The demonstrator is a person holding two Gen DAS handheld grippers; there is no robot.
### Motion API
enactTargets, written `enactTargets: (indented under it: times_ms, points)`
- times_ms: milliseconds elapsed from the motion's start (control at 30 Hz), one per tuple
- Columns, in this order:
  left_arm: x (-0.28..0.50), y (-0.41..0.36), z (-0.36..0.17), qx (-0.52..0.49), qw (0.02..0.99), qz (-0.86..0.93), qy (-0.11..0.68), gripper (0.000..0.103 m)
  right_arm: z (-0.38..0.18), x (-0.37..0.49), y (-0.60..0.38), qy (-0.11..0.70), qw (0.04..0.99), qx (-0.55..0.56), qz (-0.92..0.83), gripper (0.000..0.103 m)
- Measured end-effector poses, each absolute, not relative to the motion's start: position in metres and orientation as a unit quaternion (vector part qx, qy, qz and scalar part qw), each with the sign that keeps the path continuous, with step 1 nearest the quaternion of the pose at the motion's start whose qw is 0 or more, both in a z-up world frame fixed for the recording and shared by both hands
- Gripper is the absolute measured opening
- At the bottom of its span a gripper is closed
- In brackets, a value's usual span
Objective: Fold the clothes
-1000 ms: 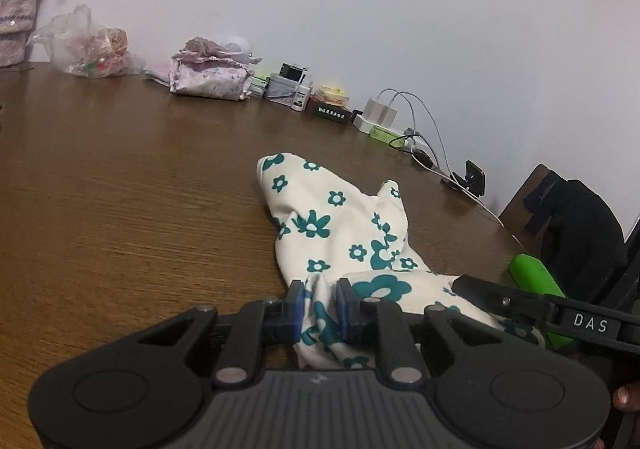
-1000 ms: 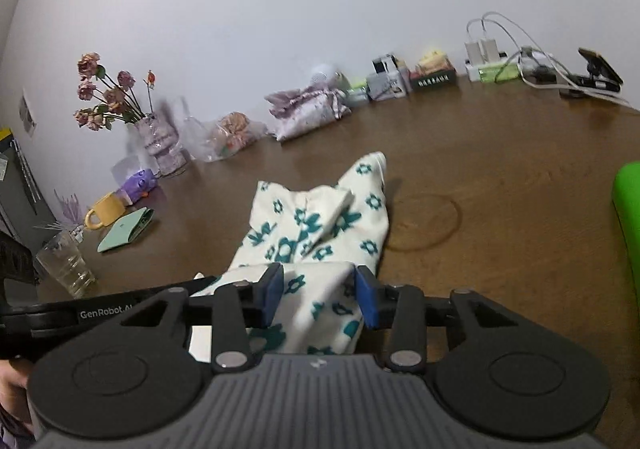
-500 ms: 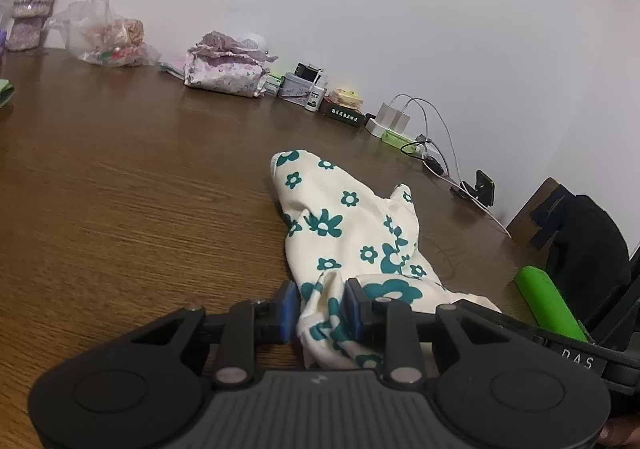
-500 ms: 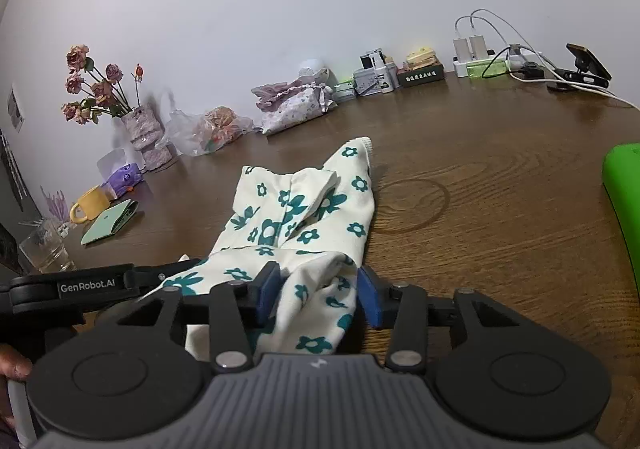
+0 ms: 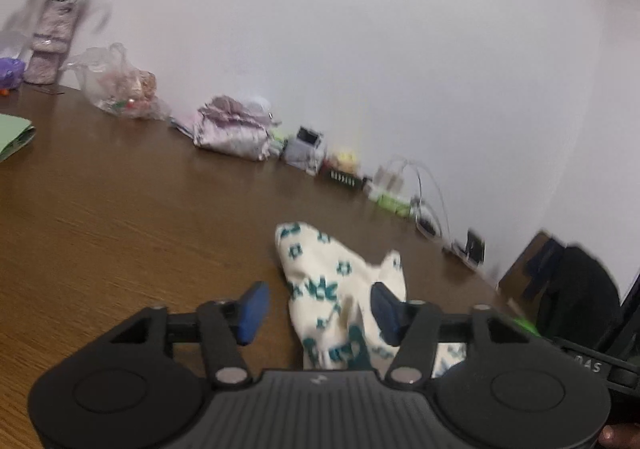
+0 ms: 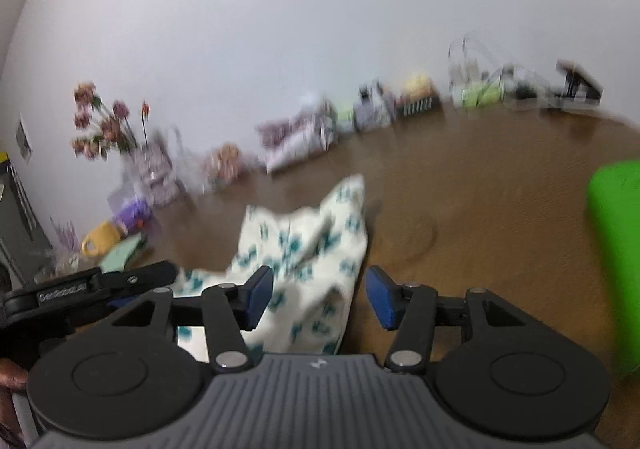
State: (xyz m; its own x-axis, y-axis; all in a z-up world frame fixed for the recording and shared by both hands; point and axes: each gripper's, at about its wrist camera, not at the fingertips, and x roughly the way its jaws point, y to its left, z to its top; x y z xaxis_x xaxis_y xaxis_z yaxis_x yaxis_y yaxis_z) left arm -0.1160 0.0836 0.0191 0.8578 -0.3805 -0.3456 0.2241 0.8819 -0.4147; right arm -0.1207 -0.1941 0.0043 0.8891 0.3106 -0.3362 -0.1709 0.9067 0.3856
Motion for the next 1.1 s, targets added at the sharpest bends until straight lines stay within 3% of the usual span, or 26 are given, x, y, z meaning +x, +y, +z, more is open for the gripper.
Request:
enactTargets:
  times_ms: [167,433,533,600,700,767,900,1000,1067,1100]
  points:
    - [-0.117,0.081,0.017,-0.176,0.945,-0.159,0.226,0.057,0.018,-0.132,-0.203,0.172,0.964,0.172,0.108,0.053]
    - [-0.122,0.066,0.006,-0.148,0.941,-0.189,0.237,0.058,0.007,-0.123,-0.191,0.200,0.955,0.173,0.130,0.053]
    - [-0.116,0.069,-0.003,-0.165,0.933,-0.195,0.252,0.054,0.001,-0.116,-0.185,0.218,0.952,0.169,0.133,0.053]
    - [-0.110,0.072,-0.007,-0.181,0.924,-0.205,0.268,0.043,-0.005,-0.111,-0.181,0.233,0.949,0.166,0.131,0.052]
    - [-0.106,0.072,-0.015,-0.198,0.915,-0.196,0.292,0.038,-0.013,-0.102,-0.177,0.253,0.944,0.165,0.132,0.042]
    - [-0.109,0.070,-0.016,-0.188,0.918,-0.194,0.289,0.038,-0.015,-0.099,-0.172,0.261,0.944,0.154,0.131,0.042]
    - [-0.127,0.068,0.009,-0.131,0.945,-0.201,0.222,0.038,-0.001,-0.103,-0.165,0.246,0.955,0.110,0.125,0.040]
    - [-0.132,0.063,0.030,-0.103,0.953,-0.214,0.186,0.035,0.017,-0.108,-0.162,0.222,0.961,0.089,0.139,0.027]
    - [-0.126,0.048,0.031,-0.072,0.954,-0.213,0.197,0.012,0.024,-0.106,-0.157,0.221,0.962,0.074,0.144,0.015]
    - [-0.122,0.041,0.029,-0.057,0.954,-0.208,0.207,0.009,0.023,-0.103,-0.153,0.227,0.961,0.068,0.142,0.012]
